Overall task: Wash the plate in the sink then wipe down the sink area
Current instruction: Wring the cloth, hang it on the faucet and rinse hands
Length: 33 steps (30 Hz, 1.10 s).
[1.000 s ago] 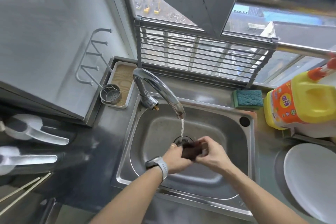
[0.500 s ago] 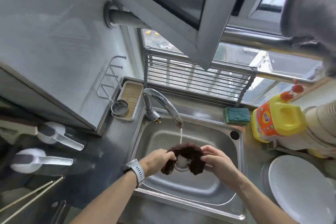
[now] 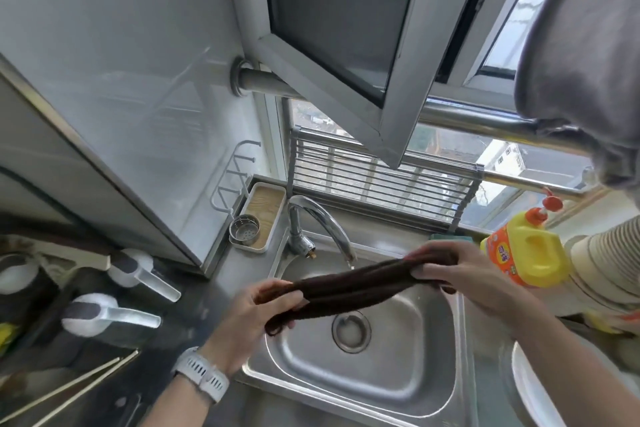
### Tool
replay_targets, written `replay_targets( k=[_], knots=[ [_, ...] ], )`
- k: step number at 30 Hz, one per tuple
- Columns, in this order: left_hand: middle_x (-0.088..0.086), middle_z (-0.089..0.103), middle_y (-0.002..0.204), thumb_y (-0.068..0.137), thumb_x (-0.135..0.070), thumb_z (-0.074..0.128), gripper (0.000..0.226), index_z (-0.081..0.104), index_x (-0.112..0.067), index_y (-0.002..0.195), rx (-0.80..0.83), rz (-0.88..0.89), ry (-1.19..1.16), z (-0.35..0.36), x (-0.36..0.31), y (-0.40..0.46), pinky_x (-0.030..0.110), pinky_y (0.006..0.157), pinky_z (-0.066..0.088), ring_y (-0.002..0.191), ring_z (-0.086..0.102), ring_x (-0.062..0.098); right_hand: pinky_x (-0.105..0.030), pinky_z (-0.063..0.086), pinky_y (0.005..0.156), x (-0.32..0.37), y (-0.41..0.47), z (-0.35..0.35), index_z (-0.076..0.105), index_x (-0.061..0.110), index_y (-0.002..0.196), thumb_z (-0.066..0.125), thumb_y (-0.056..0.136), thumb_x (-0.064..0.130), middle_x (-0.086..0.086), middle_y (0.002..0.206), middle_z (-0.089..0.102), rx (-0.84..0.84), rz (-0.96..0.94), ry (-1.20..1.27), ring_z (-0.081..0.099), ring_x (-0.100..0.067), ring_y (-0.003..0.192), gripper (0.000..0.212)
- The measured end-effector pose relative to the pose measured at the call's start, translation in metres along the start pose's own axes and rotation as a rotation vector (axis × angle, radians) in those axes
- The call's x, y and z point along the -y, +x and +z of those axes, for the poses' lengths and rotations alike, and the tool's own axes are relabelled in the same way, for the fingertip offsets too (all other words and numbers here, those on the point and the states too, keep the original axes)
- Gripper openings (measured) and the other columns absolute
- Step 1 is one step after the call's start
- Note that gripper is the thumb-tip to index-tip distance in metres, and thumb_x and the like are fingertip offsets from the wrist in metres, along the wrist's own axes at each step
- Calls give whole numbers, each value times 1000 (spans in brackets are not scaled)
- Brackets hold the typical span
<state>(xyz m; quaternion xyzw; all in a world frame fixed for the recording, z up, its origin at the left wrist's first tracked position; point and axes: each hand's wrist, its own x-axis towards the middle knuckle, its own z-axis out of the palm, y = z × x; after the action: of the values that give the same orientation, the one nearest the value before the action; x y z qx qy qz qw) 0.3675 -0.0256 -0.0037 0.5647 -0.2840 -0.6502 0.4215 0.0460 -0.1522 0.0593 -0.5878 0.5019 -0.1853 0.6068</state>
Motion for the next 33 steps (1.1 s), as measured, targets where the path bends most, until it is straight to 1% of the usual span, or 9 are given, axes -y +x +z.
replay_targets(
  k=[6, 11, 15, 18, 20, 22, 26, 29, 33],
  knots=[
    [15, 72, 91, 79, -14, 77, 39, 70, 5, 113, -227, 185, -257, -16, -73, 3, 20, 51, 51, 66, 64, 14, -19, 49, 53, 69, 58, 23, 72, -1, 89, 80, 79, 3, -11, 75, 67, -222, 5, 442, 56, -15, 59, 13],
    [15, 71, 88, 76, -26, 82, 46, 71, 4, 109, -394, 73, -213, -28, -62, 34, 21, 50, 51, 59, 63, 14, -18, 39, 37, 57, 125, 61, 62, 10, 84, 93, 68, 18, -4, 67, 58, -370, 197, 589, 47, -10, 43, 36],
    [13, 73, 82, 74, -37, 85, 56, 70, 2, 111, -440, -54, -204, -25, -28, 55, 25, 52, 54, 60, 64, 19, -27, 53, 59, 36, 149, 75, 66, 4, 103, 93, 68, 33, -12, 94, 74, -371, 295, 594, 69, -20, 77, 52],
    [16, 78, 96, 81, -50, 78, 53, 71, -7, 111, -444, -95, -217, -17, -11, 61, 38, 74, 61, 82, 72, 31, -32, 55, 68, 20, 139, 73, 66, 6, 110, 79, 83, 45, -14, 104, 73, -338, 322, 533, 71, -27, 94, 50],
    [19, 77, 101, 87, -55, 70, 53, 69, -8, 111, -462, -133, -240, -13, 2, 62, 48, 93, 57, 94, 71, 36, -36, 58, 78, -3, 127, 70, 67, 4, 109, 68, 94, 38, -15, 104, 74, -365, 334, 588, 72, -31, 97, 37],
    [22, 76, 103, 94, -49, 62, 48, 65, -4, 114, -496, -172, -280, -5, 21, 62, 51, 95, 55, 95, 70, 37, -38, 58, 83, -34, 112, 74, 69, 0, 106, 60, 100, 26, -17, 99, 76, -419, 381, 711, 72, -31, 94, 29],
    [20, 76, 103, 100, -30, 56, 38, 62, 2, 120, -434, -300, -224, 34, 62, 67, 45, 91, 57, 98, 72, 37, -35, 57, 65, -93, 105, 108, 69, -8, 93, 50, 104, 11, -18, 72, 74, -471, 549, 1009, 68, -30, 76, 28],
    [18, 77, 101, 98, -30, 62, 37, 68, 2, 115, -305, -383, -233, 70, 82, 80, 38, 84, 58, 98, 74, 33, -28, 58, 46, -118, 125, 139, 61, -6, 97, 44, 105, 9, -22, 71, 71, -448, 633, 1196, 72, -32, 60, 24],
    [22, 76, 104, 94, -31, 71, 36, 72, 2, 109, -267, -429, -333, 97, 99, 124, 32, 61, 60, 86, 74, 30, -25, 51, 33, -133, 168, 157, 57, -10, 93, 41, 105, 6, -22, 57, 66, -407, 662, 1291, 66, -26, 39, 26]
  ],
)
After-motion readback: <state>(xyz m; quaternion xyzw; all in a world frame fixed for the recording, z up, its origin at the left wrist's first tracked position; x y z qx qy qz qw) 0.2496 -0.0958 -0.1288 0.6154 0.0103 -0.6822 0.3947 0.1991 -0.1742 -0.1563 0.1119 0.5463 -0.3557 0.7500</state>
